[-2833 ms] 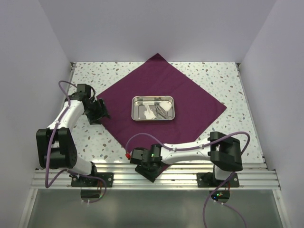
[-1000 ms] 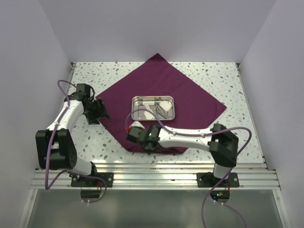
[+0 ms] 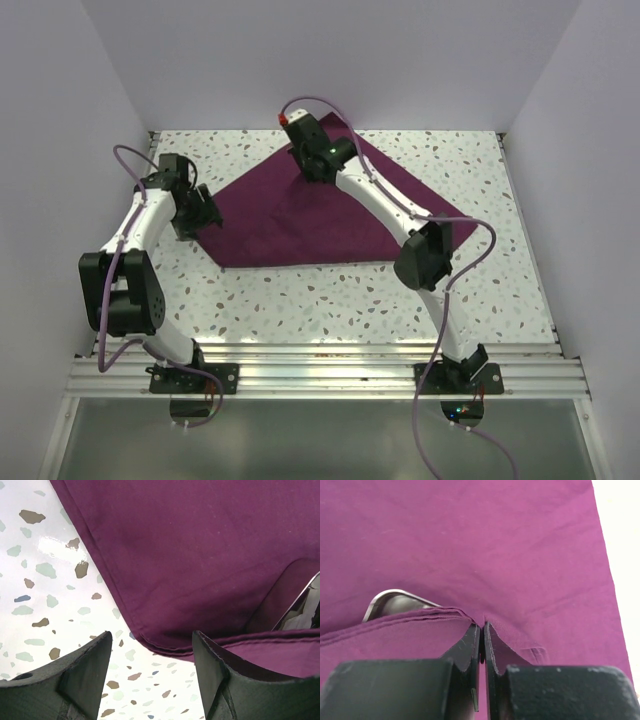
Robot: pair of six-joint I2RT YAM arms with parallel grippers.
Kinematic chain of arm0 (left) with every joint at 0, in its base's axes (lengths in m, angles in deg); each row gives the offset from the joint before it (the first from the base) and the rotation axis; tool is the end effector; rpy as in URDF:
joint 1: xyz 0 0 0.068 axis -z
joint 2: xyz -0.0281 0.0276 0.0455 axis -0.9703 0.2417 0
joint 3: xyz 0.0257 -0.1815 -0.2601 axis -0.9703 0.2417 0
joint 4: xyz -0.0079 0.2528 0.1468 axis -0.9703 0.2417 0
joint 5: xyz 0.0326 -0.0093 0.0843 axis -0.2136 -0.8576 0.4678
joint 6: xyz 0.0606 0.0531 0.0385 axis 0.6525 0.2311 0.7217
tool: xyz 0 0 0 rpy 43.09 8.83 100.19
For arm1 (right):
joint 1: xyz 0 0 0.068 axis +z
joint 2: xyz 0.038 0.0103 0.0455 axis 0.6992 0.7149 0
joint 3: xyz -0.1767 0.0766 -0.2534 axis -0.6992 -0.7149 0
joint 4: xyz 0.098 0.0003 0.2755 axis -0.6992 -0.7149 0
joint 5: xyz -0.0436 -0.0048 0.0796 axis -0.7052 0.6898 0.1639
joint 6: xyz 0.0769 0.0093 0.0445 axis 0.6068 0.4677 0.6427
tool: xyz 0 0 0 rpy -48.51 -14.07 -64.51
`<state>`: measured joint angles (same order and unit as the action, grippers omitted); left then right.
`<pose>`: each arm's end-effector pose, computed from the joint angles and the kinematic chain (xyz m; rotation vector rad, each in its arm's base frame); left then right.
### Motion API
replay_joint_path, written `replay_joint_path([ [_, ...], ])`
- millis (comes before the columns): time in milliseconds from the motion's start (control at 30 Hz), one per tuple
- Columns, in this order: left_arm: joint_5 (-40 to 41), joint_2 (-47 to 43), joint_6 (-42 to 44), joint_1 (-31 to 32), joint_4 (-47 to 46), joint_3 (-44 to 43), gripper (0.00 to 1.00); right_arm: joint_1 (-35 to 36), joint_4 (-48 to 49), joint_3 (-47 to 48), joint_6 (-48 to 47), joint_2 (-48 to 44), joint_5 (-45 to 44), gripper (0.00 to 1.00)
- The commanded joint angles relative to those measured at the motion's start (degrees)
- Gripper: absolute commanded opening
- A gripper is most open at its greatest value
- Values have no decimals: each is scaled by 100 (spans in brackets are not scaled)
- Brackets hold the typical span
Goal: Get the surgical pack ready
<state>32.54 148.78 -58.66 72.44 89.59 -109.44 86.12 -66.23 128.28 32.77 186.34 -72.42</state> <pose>0.3717 0.0194 0.2421 -0.7575 2.6449 -0.1878 0.4712 0.3789 0.3302 -0.5827 2.1844 -0.0686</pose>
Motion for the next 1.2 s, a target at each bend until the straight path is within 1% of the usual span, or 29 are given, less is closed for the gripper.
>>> replay_joint_path([
  [0,61,87,-41,-73,81,-153,69,-185,179,191,-112,14,-57,0],
  [133,140,87,-49,-91,107,-311,70,-291,408,23,-68,66,-66,0],
  [267,193,131,-32,-117,186,-443,70,-396,416,208,2,347,-5,0],
  [600,219,201,-76,-223,186,-434,70,-730,575,296,28,708,110,0],
  [867,211,324,-102,-231,160,-417,70,-783,935,488,-24,997,162,0],
  [1067,228,360,-102,-240,142,-347,70,-783,1146,709,11,1147,619,0],
  [1167,228,403,-111,-267,125,-338,70,-783,1373,621,125,1086,768,1],
])
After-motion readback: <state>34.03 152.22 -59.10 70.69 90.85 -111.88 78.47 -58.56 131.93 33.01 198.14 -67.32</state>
